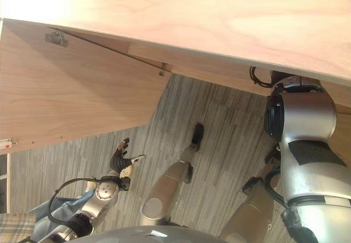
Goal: Put the empty folder in the office cabinet
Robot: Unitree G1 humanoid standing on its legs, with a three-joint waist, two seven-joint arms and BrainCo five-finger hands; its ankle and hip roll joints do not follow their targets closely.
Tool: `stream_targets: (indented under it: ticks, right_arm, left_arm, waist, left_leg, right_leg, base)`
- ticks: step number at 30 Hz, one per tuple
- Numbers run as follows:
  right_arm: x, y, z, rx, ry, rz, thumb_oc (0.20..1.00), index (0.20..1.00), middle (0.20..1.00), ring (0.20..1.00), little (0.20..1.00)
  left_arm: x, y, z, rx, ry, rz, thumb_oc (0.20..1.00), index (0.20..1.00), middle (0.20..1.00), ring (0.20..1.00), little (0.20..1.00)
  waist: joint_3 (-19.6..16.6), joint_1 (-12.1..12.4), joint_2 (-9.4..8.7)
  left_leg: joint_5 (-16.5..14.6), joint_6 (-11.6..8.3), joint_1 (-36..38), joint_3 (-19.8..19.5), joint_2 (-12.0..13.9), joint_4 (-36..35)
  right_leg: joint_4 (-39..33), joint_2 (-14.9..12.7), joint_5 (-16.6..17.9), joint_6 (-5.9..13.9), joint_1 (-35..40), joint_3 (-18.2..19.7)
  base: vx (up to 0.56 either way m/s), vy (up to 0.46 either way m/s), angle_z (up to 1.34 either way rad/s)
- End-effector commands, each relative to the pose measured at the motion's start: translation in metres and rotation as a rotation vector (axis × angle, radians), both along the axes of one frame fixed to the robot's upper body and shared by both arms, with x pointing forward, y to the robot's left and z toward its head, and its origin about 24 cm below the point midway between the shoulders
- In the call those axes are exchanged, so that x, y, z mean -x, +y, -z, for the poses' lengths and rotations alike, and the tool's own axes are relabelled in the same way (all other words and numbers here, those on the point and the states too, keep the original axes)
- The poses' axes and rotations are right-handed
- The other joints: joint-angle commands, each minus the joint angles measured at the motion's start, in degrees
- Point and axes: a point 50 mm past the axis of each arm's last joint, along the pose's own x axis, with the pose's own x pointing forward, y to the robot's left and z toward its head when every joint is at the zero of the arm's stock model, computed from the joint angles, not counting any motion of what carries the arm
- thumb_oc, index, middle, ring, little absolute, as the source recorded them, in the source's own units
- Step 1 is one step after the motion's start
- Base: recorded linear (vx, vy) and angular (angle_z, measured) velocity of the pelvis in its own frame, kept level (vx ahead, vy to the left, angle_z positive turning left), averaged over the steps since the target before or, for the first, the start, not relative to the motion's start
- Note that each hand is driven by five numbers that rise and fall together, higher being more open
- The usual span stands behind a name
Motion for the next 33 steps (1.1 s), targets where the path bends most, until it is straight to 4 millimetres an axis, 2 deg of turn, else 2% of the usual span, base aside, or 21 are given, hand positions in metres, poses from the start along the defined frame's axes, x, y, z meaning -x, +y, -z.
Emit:
stream_targets:
  ticks: [1,16,24,33]
  right_arm:
    - [0.016,-0.029,-0.04,0.162,-0.057,0.083,1.0,1.0,1.0,1.0,1.0]
    - [0.013,-0.029,-0.011,0.07,0.116,0.101,1.0,1.0,1.0,1.0,1.0]
    - [0.007,-0.018,0.009,0.069,0.212,0.058,1.0,1.0,1.0,1.0,1.0]
    - [0.001,-0.001,0.018,0.035,0.208,0.021,1.0,1.0,1.0,1.0,1.0]
  left_arm:
    - [-0.005,0.03,-0.006,-0.094,-0.015,-0.04,1.0,1.0,1.0,1.0,1.0]
    - [-0.003,0.04,0.001,-0.143,0.026,-0.065,1.0,1.0,1.0,1.0,1.0]
    - [-0.004,0.048,0.006,-0.169,0.06,-0.102,1.0,1.0,1.0,1.0,1.0]
    - [-0.006,0.051,0.011,-0.184,0.089,-0.144,1.0,1.0,1.0,1.0,1.0]
  waist:
    - [-1.7,1.8,-0.78]
    - [-2.6,0.6,-3.07]
    - [-2.7,-0.5,-4.74]
    - [-2.7,-1.5,-5.88]
  left_leg:
    - [-12.6,-3.58,8.5,2.7,7.0,4.9]
    - [-14.0,-3.48,10.4,2.8,6.8,5.5]
    - [-15.1,-3.25,11.3,3.0,6.3,5.8]
    - [-15.7,-3.18,11.8,3.3,6.3,6.0]
  right_leg:
    - [-1.0,-0.3,-1.8,5.28,-1.8,4.7]
    - [-1.1,-0.4,-2.0,5.29,0.6,4.6]
    - [-1.2,-0.7,-1.7,5.43,1.6,4.8]
    - [-1.2,-0.7,-1.6,5.34,1.7,5.2]
  base:
    - [-0.01,0.007,-0.03]
    - [0.01,0.008,-0.04]
    - [0.0,0.001,-0.01]
    - [0.0,0.001,0.0]
